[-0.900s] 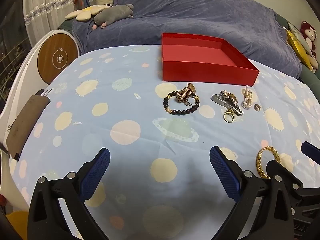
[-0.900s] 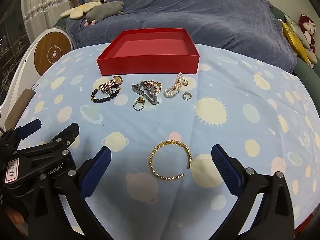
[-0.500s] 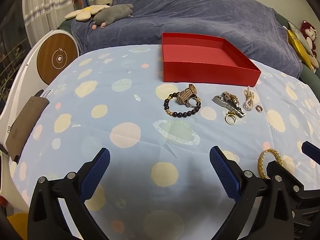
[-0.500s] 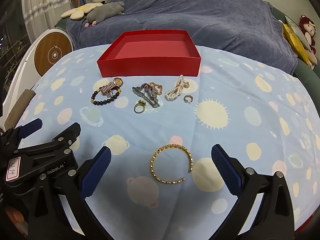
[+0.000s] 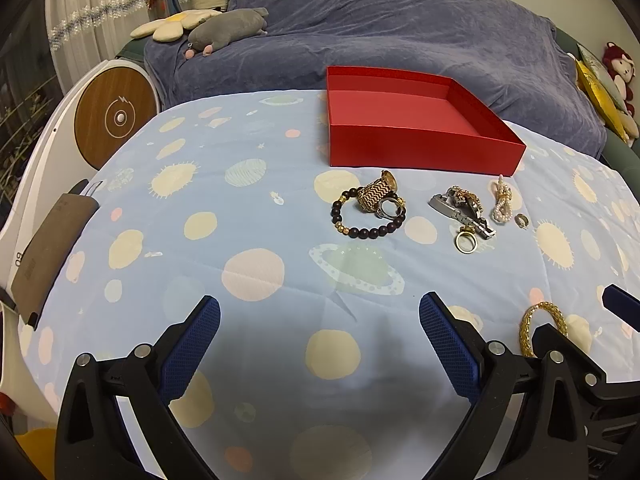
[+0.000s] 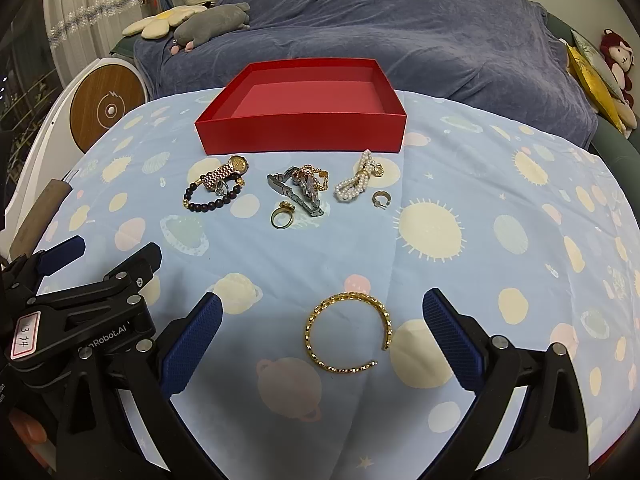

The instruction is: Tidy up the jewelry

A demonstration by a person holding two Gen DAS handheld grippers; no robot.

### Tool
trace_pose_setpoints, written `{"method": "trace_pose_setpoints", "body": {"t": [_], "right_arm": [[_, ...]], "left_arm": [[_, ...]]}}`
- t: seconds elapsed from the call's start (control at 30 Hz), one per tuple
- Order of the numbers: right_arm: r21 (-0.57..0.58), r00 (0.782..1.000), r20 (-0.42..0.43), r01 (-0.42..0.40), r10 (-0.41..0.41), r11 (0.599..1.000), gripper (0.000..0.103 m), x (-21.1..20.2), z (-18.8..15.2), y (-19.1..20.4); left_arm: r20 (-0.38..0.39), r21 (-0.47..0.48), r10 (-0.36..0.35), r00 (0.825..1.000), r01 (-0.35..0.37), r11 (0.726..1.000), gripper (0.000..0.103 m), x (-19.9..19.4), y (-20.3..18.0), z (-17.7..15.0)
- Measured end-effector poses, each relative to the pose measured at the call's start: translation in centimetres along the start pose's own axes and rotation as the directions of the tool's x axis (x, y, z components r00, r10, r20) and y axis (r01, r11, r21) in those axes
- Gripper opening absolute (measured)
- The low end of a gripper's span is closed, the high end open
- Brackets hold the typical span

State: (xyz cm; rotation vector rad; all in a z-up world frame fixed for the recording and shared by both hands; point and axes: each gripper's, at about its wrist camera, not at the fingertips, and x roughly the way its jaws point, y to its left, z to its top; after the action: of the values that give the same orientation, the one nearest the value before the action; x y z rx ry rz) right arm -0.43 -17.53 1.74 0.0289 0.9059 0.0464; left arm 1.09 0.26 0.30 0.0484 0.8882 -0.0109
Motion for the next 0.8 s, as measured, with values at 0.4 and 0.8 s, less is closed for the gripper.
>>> {"method": "trace_pose_setpoints", "body": {"t": [0.4,0.8], "right_arm": [[0.000,1.000,0.000,-0.001,0.001,1.000,0.098,0.04,0.02,0.03],[0.000,1.000,0.000,-0.002,0.002,1.000,0.098,0.06,0.04,0.03]], "left_arm": [[-0.001,0.000,0.002,1.000,-0.002,1.000,0.097,0.14,-0.04,-0.06],[-0.001,0.001,0.002,1.000,-0.002,1.000,0.097,0.20,-0.05,-0.06]]}}
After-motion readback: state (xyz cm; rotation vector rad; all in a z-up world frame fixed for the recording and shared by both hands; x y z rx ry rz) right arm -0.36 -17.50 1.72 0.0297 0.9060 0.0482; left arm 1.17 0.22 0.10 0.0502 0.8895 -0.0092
